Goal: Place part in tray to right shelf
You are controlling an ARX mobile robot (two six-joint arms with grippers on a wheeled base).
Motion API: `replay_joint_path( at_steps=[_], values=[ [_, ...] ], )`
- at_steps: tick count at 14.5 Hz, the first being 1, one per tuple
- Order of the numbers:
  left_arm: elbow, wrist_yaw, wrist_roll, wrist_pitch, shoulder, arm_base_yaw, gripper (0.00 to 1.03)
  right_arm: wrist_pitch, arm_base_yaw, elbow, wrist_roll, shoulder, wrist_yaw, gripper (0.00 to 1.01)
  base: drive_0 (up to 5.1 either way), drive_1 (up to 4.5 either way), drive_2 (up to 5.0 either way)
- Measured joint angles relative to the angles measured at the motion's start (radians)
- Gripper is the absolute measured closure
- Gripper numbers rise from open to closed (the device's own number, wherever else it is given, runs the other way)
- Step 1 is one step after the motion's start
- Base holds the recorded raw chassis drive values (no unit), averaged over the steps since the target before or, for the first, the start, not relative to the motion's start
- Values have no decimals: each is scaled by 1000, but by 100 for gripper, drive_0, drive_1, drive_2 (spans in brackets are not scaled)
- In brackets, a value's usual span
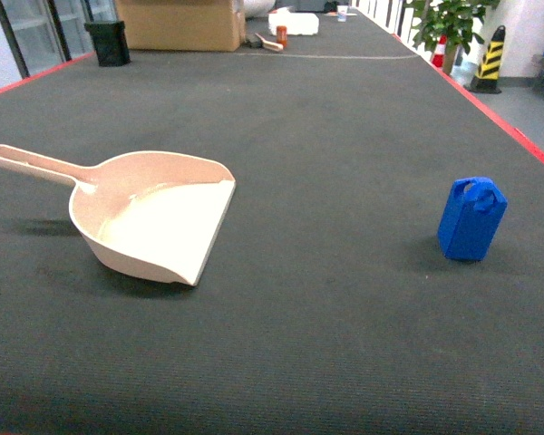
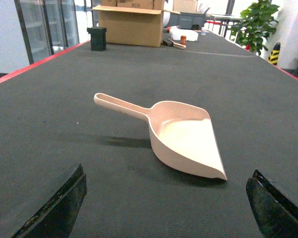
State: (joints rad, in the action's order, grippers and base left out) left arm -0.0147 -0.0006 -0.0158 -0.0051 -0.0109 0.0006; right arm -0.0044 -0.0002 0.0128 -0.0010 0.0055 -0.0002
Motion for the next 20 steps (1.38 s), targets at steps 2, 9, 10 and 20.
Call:
replay_joint_path(
  at_steps=[2,9,10,20],
  values=[
    [0,0,0,0,0,0,5,0,0,0,0,0,0,3,0,0,0],
    [0,0,0,0,0,0,5,0,0,0,0,0,0,3,0,0,0],
    [0,0,0,0,0,0,5,0,0,0,0,0,0,3,0,0,0],
    [0,0,0,0,0,0,5,0,0,0,0,0,0,3,0,0,0]
  ],
)
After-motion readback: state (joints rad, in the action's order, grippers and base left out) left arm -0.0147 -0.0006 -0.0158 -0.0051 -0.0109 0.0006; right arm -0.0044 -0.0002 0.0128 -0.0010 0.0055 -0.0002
